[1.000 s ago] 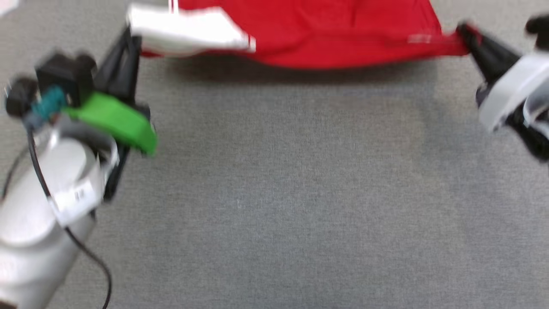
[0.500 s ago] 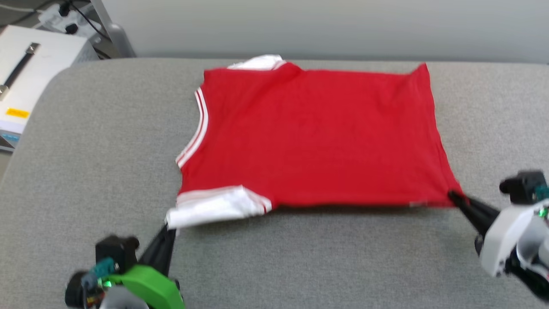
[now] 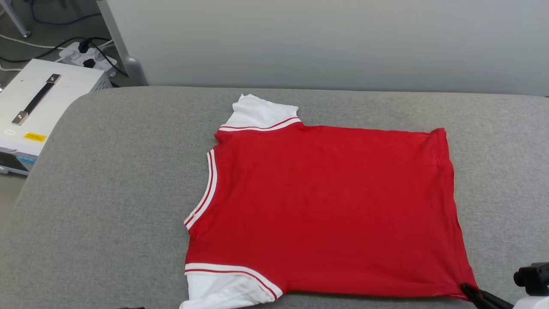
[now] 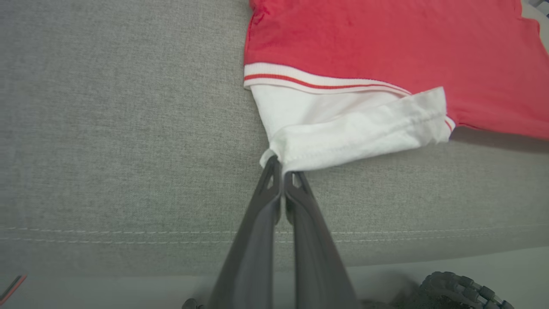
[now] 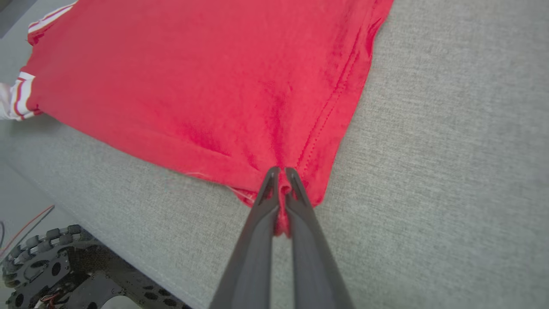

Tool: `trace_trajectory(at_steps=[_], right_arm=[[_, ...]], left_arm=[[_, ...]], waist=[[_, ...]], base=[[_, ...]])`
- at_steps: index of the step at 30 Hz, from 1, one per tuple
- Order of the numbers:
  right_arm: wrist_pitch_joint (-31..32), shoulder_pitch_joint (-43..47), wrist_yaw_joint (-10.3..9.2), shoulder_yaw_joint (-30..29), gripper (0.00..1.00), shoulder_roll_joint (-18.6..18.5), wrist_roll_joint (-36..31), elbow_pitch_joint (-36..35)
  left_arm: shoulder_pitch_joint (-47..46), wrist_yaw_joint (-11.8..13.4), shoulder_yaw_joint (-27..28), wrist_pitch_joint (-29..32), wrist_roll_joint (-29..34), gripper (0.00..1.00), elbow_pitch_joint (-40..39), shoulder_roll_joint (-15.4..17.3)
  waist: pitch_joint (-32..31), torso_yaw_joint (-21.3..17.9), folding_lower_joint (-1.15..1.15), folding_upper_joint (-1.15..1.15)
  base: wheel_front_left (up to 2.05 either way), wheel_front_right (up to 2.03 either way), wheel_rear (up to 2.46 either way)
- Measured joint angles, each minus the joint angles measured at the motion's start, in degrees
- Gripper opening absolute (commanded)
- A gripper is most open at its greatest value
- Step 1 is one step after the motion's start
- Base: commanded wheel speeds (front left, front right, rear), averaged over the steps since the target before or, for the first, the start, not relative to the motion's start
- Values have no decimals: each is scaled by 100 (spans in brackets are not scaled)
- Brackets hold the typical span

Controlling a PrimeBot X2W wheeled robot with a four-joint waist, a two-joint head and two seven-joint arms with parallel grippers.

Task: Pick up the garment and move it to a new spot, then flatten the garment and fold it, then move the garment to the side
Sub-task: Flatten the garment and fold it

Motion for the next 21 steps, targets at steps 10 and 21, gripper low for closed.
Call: trace_trajectory(at_steps=[10, 21], right_arm=[[290, 247, 0, -937, 0, 182, -276, -320], [825, -291, 0, -1908, 0, 535, -609, -631]], left_arm=[[-520, -189, 5, -71, 371, 0, -21, 136], [-2604, -981, 45, 371, 861, 0, 688, 99]], waist=[[105, -53, 0, 0], [553, -167, 0, 0]], base=[[0, 0, 0], [0, 0, 0]])
